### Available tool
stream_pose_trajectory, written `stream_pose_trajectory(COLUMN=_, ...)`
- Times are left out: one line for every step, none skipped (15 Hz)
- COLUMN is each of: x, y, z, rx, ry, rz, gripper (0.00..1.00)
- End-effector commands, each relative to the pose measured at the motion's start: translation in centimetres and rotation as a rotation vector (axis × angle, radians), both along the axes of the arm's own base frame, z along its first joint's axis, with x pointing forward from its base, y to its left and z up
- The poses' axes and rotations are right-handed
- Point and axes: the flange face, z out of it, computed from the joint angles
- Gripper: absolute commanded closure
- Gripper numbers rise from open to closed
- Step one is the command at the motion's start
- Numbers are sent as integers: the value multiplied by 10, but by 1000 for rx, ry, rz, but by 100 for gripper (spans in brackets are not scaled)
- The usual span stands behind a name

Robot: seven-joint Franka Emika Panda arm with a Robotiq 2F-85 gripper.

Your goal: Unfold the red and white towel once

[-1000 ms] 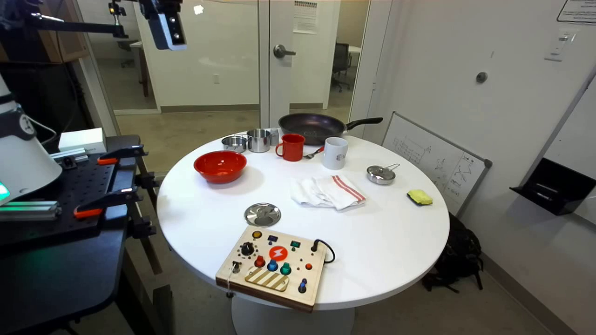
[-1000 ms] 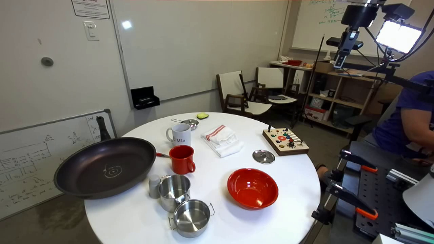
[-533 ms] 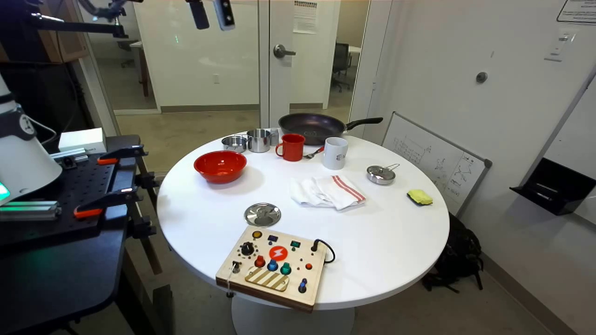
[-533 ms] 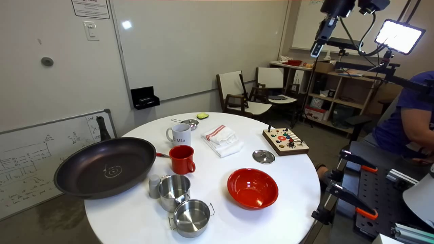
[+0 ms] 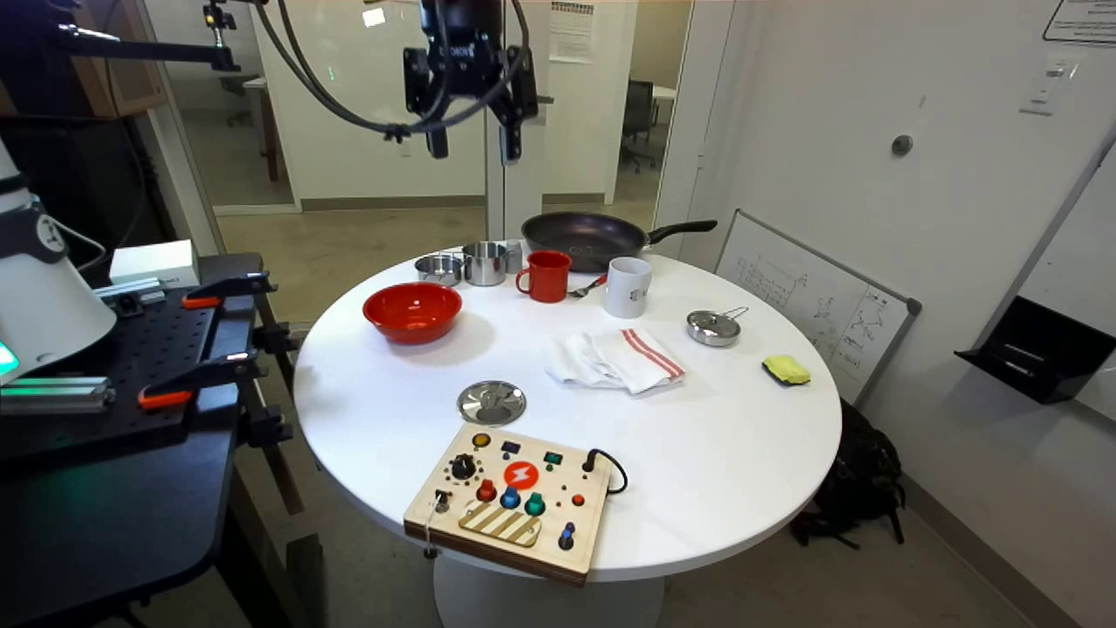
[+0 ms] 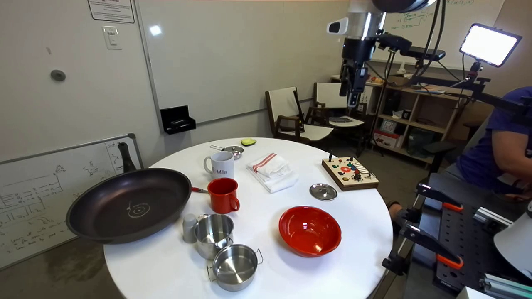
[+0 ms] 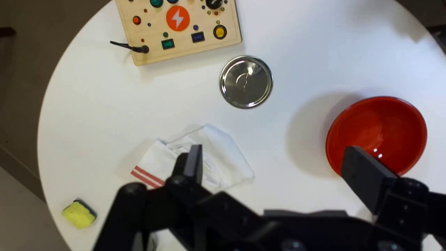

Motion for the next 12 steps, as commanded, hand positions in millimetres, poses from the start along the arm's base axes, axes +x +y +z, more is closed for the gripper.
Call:
stream_pose_trajectory(x=7, y=-3, z=-14, rx=-8, ry=29, rz=25, gripper=0)
stream_pose_trajectory(x=14, y=-6, z=-25, rx=-14, ry=49, rz=39, gripper=0)
stream_pose_trajectory(x=19, y=-8, z=-31, rx=-19, ry=60, rz=45, gripper=0)
stream_pose_trajectory(x=22, y=-10, z=-33, rx=-21, ry=63, rz=48, gripper=0)
stream_pose_trajectory(x=24, y=-10, z=-32, rx=-23, ry=61, rz=50, gripper=0)
stream_pose_trajectory(x=20, y=-4, z=-31, rx=-38, ry=50, rz=44, gripper=0)
stream_pose_trajectory(x=21, y=1, z=-34, rx=-44, ry=42, rz=45, gripper=0)
stream_pose_trajectory(x=27, y=6, z=-39, rx=-81, ry=40, rz=52, gripper=0)
stream_pose_trajectory(x=32, y=9, z=-44, rx=-119, ry=37, rz=87, gripper=0)
stream_pose_trajectory(x=39, y=14, z=-47, rx=-159, ry=22, rz=182, gripper=0)
stream_pose_trajectory(x=50, y=12, z=-58, rx=-183, ry=-9, rz=229, gripper=0)
stream_pose_trajectory(x=58, y=9, z=-73, rx=-194, ry=-2, rz=301, gripper=0)
